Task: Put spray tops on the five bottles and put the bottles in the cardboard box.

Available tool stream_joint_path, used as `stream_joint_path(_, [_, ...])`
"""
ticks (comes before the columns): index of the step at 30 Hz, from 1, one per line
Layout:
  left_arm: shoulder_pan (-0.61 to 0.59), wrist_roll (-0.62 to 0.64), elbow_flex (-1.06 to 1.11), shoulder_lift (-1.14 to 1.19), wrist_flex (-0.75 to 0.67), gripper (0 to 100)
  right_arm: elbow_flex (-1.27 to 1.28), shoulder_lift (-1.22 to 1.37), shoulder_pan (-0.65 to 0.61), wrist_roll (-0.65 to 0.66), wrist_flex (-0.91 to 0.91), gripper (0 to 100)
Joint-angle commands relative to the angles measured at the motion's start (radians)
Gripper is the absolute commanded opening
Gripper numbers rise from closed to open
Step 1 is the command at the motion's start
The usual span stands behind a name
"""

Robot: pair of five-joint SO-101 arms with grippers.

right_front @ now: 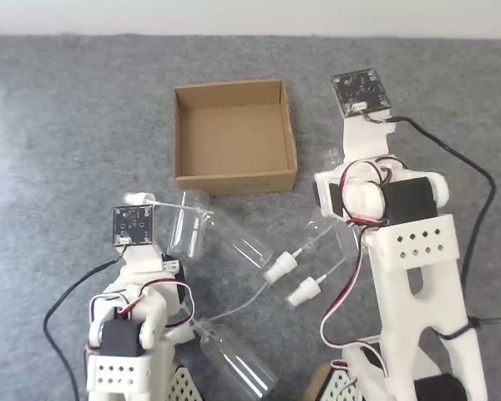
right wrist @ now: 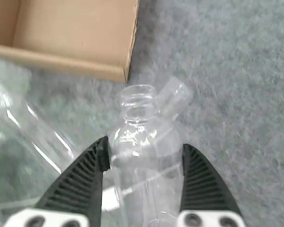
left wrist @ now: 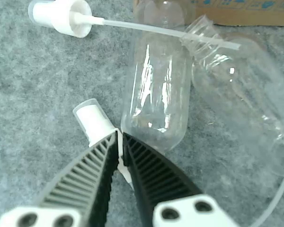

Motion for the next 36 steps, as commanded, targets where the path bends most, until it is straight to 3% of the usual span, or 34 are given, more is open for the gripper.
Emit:
stream_joint_path(1, [-0.002, 0.008, -0.013, -0.023, -0.002, 1, -0.012, -0.047, -0.008, -0.037, -0.047, 7.2])
stream_joint_path(14, [-0.002, 0.008, -0.013, -0.023, -0.002, 1, 0.029, -0.11, -0.077, -0.071, -0.074, 7.2])
stream_joint_path(23, [-0.002, 0.008, -0.013, -0.023, -0.002, 1, 0.348, -0.39, -0.07, -0.069, -0.315, 7.2])
stream_joint_path(36, [-0.002, 0.008, -0.013, -0.023, -0.002, 1, 0.741, -0.565, -0.07, -0.071, -0.662, 7.2])
